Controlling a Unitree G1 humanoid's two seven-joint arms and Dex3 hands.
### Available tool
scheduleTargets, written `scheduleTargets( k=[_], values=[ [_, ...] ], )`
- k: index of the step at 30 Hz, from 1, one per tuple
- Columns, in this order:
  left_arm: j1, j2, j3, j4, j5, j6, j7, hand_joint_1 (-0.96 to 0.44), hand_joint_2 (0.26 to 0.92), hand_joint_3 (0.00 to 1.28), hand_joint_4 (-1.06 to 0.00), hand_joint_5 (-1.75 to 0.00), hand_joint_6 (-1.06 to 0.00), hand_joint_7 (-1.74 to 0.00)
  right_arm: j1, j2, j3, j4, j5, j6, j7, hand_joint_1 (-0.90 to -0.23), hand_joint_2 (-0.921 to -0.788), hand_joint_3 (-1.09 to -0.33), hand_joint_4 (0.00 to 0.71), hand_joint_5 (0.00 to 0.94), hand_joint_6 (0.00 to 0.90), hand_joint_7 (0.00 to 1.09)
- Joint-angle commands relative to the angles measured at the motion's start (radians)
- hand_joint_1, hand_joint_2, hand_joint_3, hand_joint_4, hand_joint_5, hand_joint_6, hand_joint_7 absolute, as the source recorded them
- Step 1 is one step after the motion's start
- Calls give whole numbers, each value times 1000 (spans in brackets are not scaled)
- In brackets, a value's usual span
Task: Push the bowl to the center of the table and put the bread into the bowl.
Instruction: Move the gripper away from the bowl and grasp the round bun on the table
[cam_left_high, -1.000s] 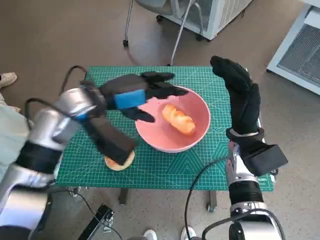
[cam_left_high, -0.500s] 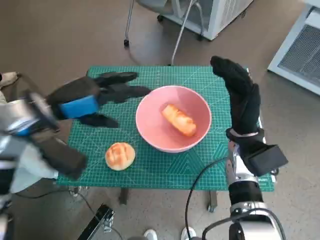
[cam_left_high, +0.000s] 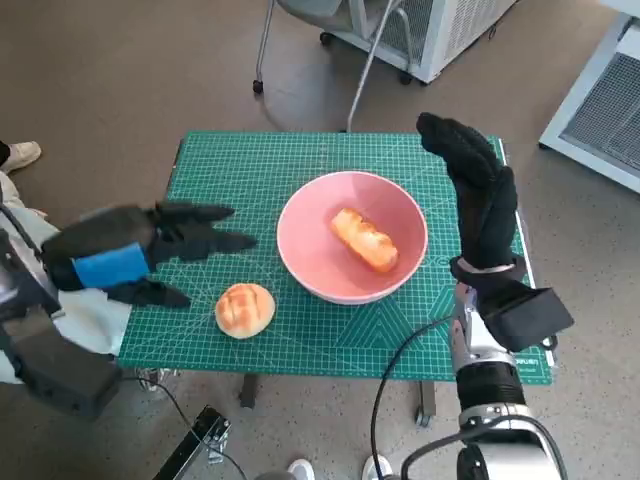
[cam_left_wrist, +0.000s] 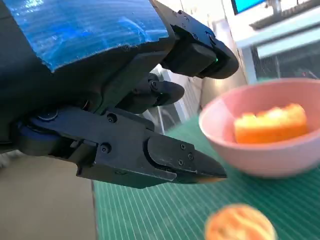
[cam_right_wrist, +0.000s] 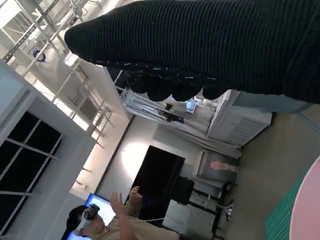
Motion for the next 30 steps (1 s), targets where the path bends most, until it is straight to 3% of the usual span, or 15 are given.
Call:
scheduleTargets(
  k=[1, 13, 30],
  values=[
    [41, -7, 5, -6, -21, 16, -22, -77, 826, 0, -348, -14, -434, -133, 10, -1, 0, 12, 11, 21, 17, -435, -916, -639, 411, 6, 128, 857],
    [77, -84, -69, 52, 52, 41, -21, -108, 819, 3, -365, -9, -461, -95, 5, -8, -8, 13, 26, 31, 52, -446, -920, -630, 412, 5, 128, 859],
    [-25, -266, -246, 285, 238, 68, 36, -104, 864, 16, -343, -10, -452, -46, 10, -18, -17, 12, 34, 35, 70, -438, -921, -629, 411, 4, 127, 861]
  ],
)
